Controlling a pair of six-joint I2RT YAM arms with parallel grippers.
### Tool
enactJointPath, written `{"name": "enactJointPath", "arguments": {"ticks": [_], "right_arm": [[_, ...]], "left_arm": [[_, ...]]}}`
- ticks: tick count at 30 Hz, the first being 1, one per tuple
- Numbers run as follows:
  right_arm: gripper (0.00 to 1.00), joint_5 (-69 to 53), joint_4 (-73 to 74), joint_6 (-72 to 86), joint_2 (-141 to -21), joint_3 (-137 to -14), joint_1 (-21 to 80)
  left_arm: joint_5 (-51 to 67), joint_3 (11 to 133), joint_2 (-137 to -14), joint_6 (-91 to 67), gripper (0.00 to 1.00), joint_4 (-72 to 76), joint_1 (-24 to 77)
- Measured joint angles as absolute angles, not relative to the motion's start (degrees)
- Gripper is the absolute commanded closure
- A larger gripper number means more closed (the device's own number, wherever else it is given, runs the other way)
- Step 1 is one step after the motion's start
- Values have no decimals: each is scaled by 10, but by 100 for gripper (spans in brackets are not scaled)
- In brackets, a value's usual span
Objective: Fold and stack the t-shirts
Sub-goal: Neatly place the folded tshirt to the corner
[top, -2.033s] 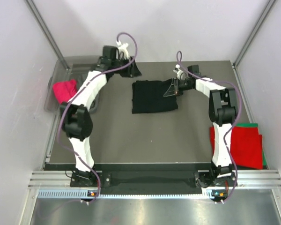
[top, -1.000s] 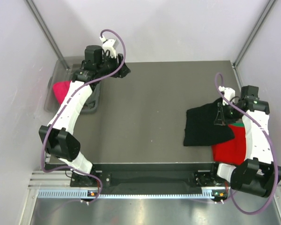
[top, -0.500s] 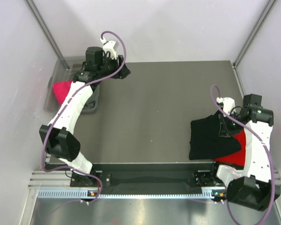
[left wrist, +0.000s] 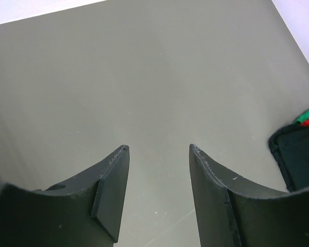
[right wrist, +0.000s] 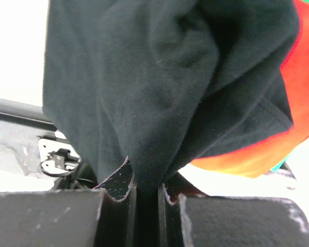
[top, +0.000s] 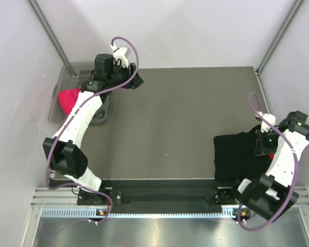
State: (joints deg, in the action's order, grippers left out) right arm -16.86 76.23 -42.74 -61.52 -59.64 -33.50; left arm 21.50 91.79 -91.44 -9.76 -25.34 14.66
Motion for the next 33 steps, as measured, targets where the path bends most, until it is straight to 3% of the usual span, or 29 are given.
{"name": "enactJointPath", "arguments": {"ticks": [20, 33], "right_arm": [[100, -233, 776, -583, -731, -654, -603], [100, -225, 694, -562, -803, -642, -629]], "left_arm": [[216, 902, -907, -106, 46, -234, 147], [216, 877, -886, -108, 47, -227, 147]]}}
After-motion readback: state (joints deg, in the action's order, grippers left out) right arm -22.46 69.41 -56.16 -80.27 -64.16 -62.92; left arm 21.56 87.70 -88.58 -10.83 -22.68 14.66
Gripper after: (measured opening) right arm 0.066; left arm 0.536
